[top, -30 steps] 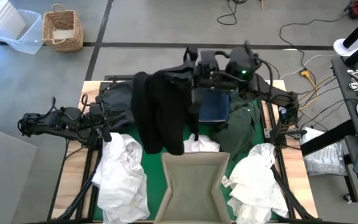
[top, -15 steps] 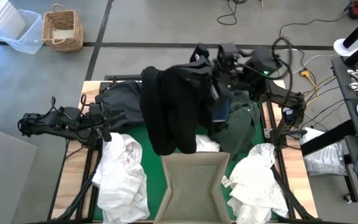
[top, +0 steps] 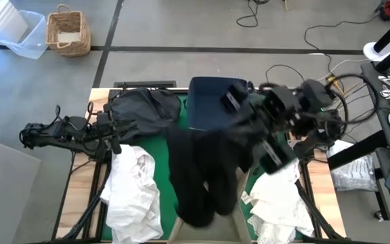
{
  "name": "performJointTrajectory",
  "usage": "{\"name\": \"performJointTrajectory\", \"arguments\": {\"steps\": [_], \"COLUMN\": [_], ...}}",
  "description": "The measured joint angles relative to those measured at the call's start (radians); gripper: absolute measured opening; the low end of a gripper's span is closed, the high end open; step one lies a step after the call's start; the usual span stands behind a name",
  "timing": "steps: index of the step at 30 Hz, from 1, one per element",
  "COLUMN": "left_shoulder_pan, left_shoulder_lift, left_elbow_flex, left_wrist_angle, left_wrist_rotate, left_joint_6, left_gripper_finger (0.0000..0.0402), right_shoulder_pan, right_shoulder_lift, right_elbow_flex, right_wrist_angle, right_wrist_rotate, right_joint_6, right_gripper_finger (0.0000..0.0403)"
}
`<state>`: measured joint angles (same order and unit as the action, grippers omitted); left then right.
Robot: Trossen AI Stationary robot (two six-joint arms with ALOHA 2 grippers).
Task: Sort clothes
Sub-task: Put the black shirt into the white laundry bin
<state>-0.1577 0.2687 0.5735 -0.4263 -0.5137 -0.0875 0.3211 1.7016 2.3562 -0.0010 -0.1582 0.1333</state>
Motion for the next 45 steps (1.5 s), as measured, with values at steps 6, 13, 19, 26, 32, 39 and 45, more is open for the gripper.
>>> {"name": "performJointTrajectory", "arguments": {"steps": [6, 13, 19, 26, 32, 39, 45], "left_shoulder_pan": [0.000, 0.000, 0.000, 0.000, 0.000, 0.000, 0.000], "left_shoulder_lift": [0.000, 0.000, 0.000, 0.000, 0.000, 0.000, 0.000], "left_elbow_flex": [0.000, -0.005, -0.006, -0.007, -0.007, -0.007, -0.007], "left_wrist_angle": [0.000, 0.007, 0.007, 0.007, 0.007, 0.007, 0.007], "left_wrist_rotate": [0.000, 0.000, 0.000, 0.000, 0.000, 0.000, 0.000], "left_joint_6": [-0.017, -0.046, -0.053, -0.053, -0.045, -0.045, -0.045], "left_gripper_finger": [0.0077, 0.0077, 0.0077, 0.0077, 0.0077, 0.0077, 0.0077], "right_shoulder_pan": [0.120, 0.213, 0.215, 0.215, 0.220, 0.222, 0.226], "right_shoulder_lift": [0.008, 0.008, 0.013, 0.037, 0.047, 0.052, 0.055], "right_elbow_flex": [0.000, 0.000, -0.004, -0.005, -0.006, -0.007, -0.007], "right_wrist_angle": [-0.033, -0.162, -0.205, -0.339, -0.520, -0.763, -0.989], "right_wrist_rotate": [0.001, 0.229, 0.372, 0.436, 0.499, 0.499, 0.497], "right_joint_6": [-0.098, -0.215, -0.225, -0.203, -0.101, 0.044, 0.168], "right_gripper_finger": [0.0012, 0.0012, 0.0012, 0.0012, 0.0012, 0.0012, 0.0012]}}
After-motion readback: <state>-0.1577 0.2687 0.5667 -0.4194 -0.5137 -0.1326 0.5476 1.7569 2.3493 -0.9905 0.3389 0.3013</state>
